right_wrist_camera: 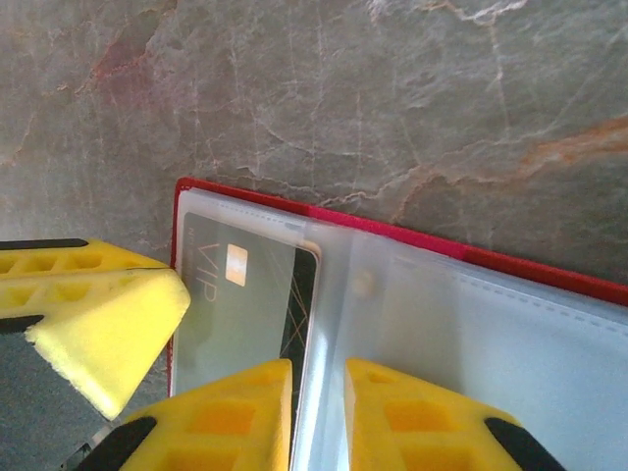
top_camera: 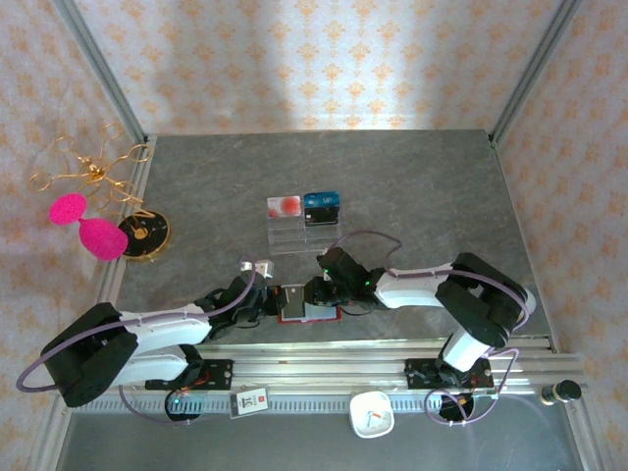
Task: Take the credit cards out of the card holder
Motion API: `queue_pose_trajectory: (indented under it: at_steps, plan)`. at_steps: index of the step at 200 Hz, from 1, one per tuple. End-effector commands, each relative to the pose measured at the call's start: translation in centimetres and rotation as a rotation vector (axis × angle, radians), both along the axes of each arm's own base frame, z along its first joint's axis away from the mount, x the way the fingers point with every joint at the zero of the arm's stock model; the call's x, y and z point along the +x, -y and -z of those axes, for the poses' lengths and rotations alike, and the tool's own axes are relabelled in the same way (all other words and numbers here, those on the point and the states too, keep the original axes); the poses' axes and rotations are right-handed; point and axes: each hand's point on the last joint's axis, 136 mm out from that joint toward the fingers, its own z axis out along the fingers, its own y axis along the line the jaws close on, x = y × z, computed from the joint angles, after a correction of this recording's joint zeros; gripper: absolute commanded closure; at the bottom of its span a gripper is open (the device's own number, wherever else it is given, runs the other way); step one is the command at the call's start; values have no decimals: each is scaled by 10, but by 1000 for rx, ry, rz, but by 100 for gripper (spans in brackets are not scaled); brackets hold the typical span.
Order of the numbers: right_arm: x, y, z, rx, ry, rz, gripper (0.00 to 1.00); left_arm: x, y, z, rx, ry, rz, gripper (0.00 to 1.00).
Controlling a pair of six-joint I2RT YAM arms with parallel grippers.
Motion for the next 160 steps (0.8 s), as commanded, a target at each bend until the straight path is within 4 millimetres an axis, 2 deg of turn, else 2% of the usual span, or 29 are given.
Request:
queue_pose_trajectory:
  at_steps: [1, 36, 81, 160]
  plan:
    - [1, -8, -1, 31, -9, -16, 80, -4, 0, 10, -3, -32, 4, 100]
    - [0, -10, 4, 31, -23, -24, 82, -5, 8, 12, 2, -38, 31, 100]
    - [3, -1, 6, -9, -9, 17, 100, -4, 1, 10, 12, -29, 7, 100]
    - [2, 35, 8, -106, 19, 99, 100, -7, -3, 13, 4, -36, 3, 100]
